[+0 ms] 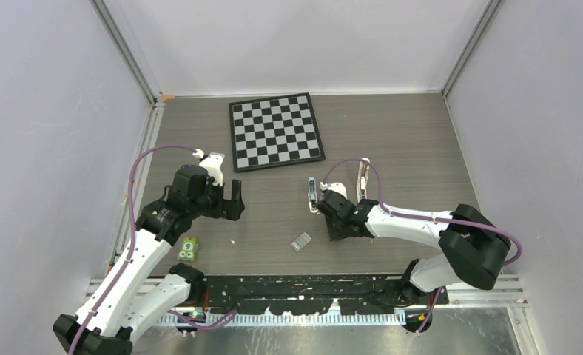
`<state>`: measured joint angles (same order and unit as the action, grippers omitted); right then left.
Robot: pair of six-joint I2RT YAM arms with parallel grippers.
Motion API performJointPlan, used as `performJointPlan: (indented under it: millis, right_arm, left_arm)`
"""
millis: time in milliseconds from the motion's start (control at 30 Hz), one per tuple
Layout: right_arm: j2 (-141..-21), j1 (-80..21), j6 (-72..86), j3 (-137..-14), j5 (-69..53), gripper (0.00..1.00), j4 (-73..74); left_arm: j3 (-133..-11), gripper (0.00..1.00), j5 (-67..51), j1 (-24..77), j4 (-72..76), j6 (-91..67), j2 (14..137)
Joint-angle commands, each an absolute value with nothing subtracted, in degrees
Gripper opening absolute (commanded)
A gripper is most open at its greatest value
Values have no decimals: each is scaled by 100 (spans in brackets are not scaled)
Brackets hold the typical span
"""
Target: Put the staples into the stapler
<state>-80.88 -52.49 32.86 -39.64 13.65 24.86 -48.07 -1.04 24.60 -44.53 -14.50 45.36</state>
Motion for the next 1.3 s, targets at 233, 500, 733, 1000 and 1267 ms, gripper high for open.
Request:
performJointPlan:
  millis: [233,500,733,1000,1267]
  right_arm:
    - [-7972,-5067,3308,-4208,1475,24,2410]
    - [-7728,-4707,3132,-4241,1378,24,2484]
    - [-7460,-4004,2694,-4473,1296,24,2888]
    - [-7246,-2817,2122,-4826,1079,24,3085]
    - [-7854,-2215,2039,-5189,819,24,3013]
  left_arm:
    - [-4833,100,-44,2443,-4359,-1384,4509]
    - [-4839,100,-43,2443,-4355,-1389,4534]
    - [-4825,100,-44,2443,-4349,-1395,4502]
    - [-4825,100,-47,2443,-4340,-1381,4526]
    - [-4825,100,-173,2443,-4314,-1380,4587]
